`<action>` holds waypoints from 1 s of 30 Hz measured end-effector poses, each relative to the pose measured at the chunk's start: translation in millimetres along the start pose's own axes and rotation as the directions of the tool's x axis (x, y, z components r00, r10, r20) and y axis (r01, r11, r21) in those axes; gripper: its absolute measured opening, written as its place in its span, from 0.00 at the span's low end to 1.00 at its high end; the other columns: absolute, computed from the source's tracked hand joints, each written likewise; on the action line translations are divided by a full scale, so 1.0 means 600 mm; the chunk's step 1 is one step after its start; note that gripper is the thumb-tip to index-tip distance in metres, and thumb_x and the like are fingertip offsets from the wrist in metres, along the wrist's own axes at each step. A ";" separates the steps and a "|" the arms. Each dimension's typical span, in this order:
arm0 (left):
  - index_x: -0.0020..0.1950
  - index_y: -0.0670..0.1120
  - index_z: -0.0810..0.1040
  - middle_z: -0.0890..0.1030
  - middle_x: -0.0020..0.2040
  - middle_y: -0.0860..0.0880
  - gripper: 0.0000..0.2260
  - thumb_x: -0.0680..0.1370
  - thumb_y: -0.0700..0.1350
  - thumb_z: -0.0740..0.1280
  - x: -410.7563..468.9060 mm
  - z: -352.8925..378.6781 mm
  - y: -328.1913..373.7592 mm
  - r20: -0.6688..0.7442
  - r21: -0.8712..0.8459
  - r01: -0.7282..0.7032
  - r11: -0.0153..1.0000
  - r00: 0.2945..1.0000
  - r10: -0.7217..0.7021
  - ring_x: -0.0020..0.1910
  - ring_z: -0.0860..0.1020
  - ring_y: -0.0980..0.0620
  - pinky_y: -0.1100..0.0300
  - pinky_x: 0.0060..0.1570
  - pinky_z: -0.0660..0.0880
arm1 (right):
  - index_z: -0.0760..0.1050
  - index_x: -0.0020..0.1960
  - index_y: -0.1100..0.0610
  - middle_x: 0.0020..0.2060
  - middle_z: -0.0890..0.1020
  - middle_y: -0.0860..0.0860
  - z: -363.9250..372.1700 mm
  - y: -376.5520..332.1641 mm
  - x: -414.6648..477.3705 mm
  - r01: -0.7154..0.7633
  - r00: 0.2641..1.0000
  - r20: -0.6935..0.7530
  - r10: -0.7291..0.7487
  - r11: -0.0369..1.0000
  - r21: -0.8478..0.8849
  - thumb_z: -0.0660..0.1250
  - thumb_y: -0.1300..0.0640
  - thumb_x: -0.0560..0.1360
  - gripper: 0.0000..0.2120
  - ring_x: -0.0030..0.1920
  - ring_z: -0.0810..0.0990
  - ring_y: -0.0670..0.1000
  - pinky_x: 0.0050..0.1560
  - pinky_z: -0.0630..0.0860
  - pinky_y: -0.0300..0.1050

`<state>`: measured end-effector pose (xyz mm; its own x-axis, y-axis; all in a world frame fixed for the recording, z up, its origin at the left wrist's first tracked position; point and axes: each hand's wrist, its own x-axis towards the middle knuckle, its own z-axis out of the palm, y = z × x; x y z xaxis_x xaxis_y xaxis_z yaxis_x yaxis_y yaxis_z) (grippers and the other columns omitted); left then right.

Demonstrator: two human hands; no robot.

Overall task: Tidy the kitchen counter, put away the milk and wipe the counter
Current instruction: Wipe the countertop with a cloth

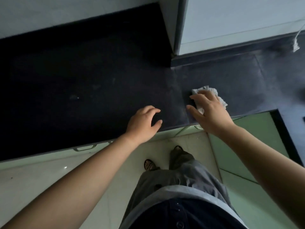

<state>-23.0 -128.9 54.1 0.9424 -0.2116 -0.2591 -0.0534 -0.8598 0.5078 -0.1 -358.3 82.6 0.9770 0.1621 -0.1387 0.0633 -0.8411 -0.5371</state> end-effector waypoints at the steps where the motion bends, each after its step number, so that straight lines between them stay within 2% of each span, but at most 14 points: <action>1: 0.66 0.49 0.71 0.70 0.68 0.49 0.19 0.76 0.52 0.63 0.015 0.007 0.002 -0.009 0.043 0.010 0.999 1.000 -0.009 0.66 0.67 0.48 0.50 0.62 0.69 | 0.71 0.65 0.54 0.66 0.68 0.54 0.000 0.010 0.016 -0.022 1.000 0.002 0.022 0.999 -0.029 0.62 0.45 0.75 0.21 0.67 0.64 0.58 0.64 0.64 0.54; 4: 0.69 0.49 0.68 0.66 0.71 0.47 0.22 0.76 0.53 0.62 0.054 0.031 0.000 -0.027 0.170 0.036 0.985 0.999 -0.032 0.70 0.64 0.46 0.49 0.63 0.67 | 0.69 0.65 0.51 0.68 0.64 0.54 0.006 0.039 0.055 -0.079 0.997 -0.008 0.079 0.990 -0.116 0.62 0.44 0.75 0.21 0.69 0.59 0.58 0.64 0.64 0.60; 7: 0.73 0.51 0.60 0.56 0.76 0.47 0.25 0.77 0.54 0.60 0.073 0.054 -0.010 -0.001 0.270 0.078 0.960 0.997 -0.080 0.74 0.55 0.46 0.44 0.69 0.59 | 0.65 0.68 0.50 0.71 0.59 0.53 0.021 0.064 0.078 -0.124 0.991 0.028 0.132 0.973 -0.197 0.61 0.43 0.75 0.24 0.70 0.56 0.58 0.65 0.61 0.61; 9: 0.75 0.53 0.57 0.53 0.77 0.47 0.26 0.78 0.55 0.59 0.075 0.067 -0.017 -0.009 0.274 0.097 0.957 0.995 -0.099 0.75 0.53 0.46 0.42 0.70 0.56 | 0.62 0.70 0.48 0.72 0.57 0.53 0.035 0.077 0.080 -0.136 0.987 0.056 0.152 0.965 -0.225 0.60 0.43 0.75 0.25 0.71 0.53 0.57 0.67 0.59 0.61; 13: 0.75 0.53 0.57 0.54 0.77 0.47 0.26 0.77 0.58 0.53 0.068 0.079 -0.021 -0.043 0.275 0.105 0.956 0.994 -0.097 0.75 0.53 0.45 0.41 0.69 0.55 | 0.64 0.69 0.46 0.72 0.59 0.54 0.051 0.091 0.069 -0.082 0.996 0.023 0.090 0.972 -0.219 0.62 0.44 0.75 0.24 0.72 0.53 0.59 0.65 0.59 0.62; 19: 0.75 0.54 0.55 0.51 0.77 0.49 0.26 0.78 0.55 0.57 0.066 0.077 -0.016 -0.045 0.266 0.136 0.954 0.991 -0.128 0.76 0.50 0.47 0.42 0.71 0.53 | 0.64 0.69 0.45 0.71 0.61 0.55 0.055 0.106 0.065 -0.062 0.998 0.012 0.066 0.973 -0.224 0.64 0.43 0.74 0.25 0.70 0.53 0.60 0.59 0.66 0.64; 25: 0.75 0.55 0.53 0.49 0.78 0.50 0.26 0.79 0.55 0.56 0.066 0.078 -0.011 -0.039 0.247 0.154 0.957 0.988 -0.149 0.76 0.48 0.48 0.44 0.71 0.52 | 0.69 0.66 0.48 0.64 0.69 0.59 0.055 0.103 0.078 0.007 0.999 0.035 -0.001 0.982 -0.186 0.68 0.47 0.72 0.23 0.62 0.61 0.64 0.49 0.74 0.62; 27: 0.75 0.53 0.56 0.51 0.78 0.49 0.25 0.79 0.54 0.57 0.065 0.074 -0.012 -0.042 0.222 0.141 0.965 0.990 -0.135 0.76 0.50 0.48 0.45 0.71 0.53 | 0.71 0.64 0.48 0.62 0.70 0.59 0.057 0.098 0.080 0.030 0.999 0.030 -0.026 0.988 -0.152 0.69 0.49 0.71 0.22 0.59 0.63 0.65 0.47 0.75 0.61; 30: 0.73 0.50 0.61 0.57 0.76 0.47 0.24 0.78 0.52 0.60 0.055 0.064 -0.022 -0.090 0.174 0.156 0.972 0.986 -0.142 0.74 0.56 0.46 0.45 0.70 0.57 | 0.72 0.64 0.47 0.62 0.70 0.57 0.064 0.080 0.084 0.039 0.999 0.026 -0.036 0.993 -0.113 0.68 0.50 0.73 0.20 0.60 0.63 0.63 0.50 0.74 0.61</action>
<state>-3.8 -142.2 7.2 0.9663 -0.0451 -0.2535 0.0372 -0.9497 0.3108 44.2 -370.8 17.8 0.9685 0.2057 -0.1406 0.1239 -0.8872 -0.4444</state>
